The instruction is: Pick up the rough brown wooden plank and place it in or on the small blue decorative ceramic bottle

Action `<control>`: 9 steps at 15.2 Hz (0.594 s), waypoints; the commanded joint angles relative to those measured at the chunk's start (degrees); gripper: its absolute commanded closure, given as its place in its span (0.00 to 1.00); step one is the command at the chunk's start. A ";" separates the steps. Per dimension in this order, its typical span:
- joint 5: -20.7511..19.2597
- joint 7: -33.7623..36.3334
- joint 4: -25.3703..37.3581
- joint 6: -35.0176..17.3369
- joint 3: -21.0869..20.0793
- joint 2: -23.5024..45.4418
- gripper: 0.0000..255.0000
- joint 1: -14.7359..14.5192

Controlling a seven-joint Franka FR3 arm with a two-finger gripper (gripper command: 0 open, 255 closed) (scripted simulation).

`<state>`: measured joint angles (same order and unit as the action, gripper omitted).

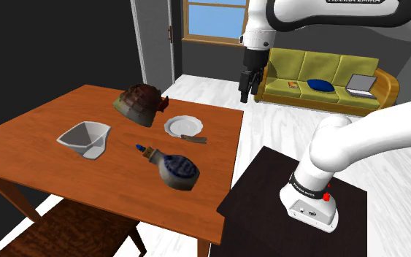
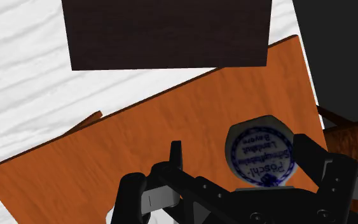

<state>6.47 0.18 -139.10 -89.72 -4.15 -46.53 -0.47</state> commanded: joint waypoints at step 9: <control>-3.27 -8.87 -5.59 -16.34 2.52 10.62 0.00 0.03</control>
<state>3.67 -7.48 -144.43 -104.17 -2.03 -37.37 -0.50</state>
